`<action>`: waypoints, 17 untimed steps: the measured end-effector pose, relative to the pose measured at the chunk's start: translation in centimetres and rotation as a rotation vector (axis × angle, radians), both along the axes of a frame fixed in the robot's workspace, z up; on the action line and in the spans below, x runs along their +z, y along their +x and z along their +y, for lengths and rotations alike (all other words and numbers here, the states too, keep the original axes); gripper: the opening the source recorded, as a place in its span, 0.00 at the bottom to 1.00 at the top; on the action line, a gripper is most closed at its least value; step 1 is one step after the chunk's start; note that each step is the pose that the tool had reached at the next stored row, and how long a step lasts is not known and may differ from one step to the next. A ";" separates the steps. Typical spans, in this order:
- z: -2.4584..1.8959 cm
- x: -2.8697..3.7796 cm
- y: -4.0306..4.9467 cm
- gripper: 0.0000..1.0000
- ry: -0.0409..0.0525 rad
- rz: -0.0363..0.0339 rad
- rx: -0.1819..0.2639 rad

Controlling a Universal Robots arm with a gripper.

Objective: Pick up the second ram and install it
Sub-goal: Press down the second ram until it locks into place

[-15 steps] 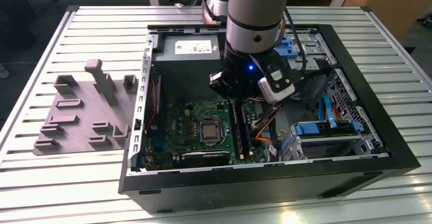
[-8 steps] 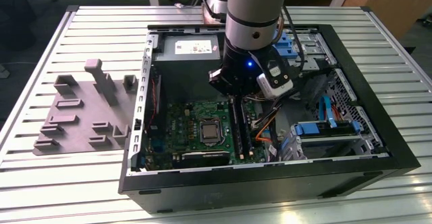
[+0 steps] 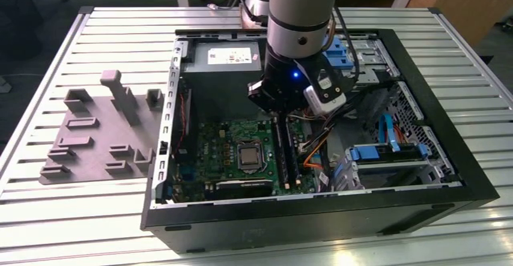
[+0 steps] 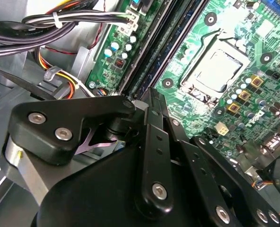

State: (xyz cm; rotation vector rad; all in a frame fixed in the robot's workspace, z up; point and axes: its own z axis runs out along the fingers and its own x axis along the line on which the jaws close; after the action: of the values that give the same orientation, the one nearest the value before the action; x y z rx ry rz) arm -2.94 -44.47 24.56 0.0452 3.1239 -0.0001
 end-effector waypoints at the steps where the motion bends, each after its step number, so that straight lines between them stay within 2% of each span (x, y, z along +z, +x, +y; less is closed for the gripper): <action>1: 0.02 -0.08 0.00 0.11 0.0002 -0.0011 0.000; 6: 0.23 -0.39 0.00 0.11 0.0001 -0.0053 0.000; 17: 0.93 -1.19 0.00 0.11 0.0002 -0.0057 0.000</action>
State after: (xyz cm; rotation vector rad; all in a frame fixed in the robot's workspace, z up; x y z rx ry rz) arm -2.94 -43.53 23.37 0.0450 3.1182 0.0003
